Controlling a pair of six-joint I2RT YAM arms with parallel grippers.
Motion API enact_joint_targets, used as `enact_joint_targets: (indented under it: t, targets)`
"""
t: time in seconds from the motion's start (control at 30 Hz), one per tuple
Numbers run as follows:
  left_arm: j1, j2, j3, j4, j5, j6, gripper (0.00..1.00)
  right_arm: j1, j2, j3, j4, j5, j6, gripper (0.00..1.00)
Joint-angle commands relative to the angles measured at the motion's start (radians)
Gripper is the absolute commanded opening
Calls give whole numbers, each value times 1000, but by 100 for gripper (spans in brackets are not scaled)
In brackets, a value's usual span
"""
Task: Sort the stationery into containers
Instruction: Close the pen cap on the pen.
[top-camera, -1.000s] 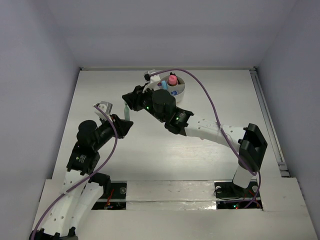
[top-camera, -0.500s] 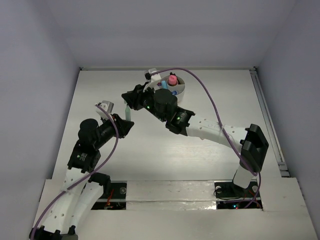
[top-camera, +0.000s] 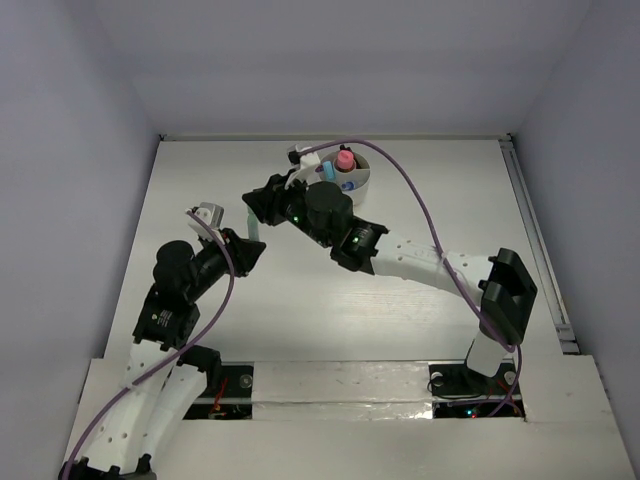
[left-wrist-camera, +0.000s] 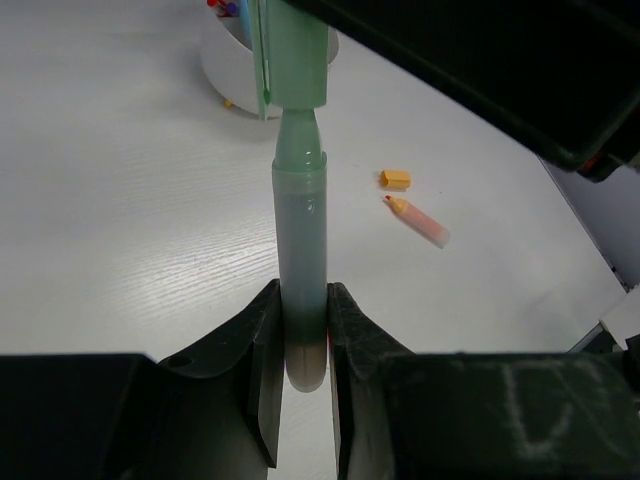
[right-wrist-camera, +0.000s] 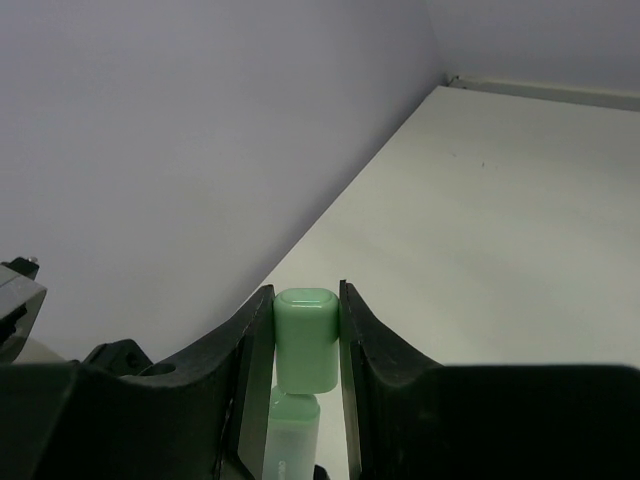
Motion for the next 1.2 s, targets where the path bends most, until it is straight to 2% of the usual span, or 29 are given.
enact_joint_targets:
  t: [0.0,0.33,0.87,0.97,1.17]
  targets:
    - [3,-8,24,37,-11,3,0,28,-35,-16,49,-11,13,0]
    - [3,-17,26,32,-26,2,0,50,-57,-55,61,-2,13,0]
    - [3,-31,26,34,-43,0,0,91,-83,-222,79,-48,100,0]
    - [3,-28,26,34,-40,-1,0,111,-51,-181,36,-60,100,0]
    - [3,-36,32,21,-81,-3,0,111,-29,-75,-154,10,51,0]
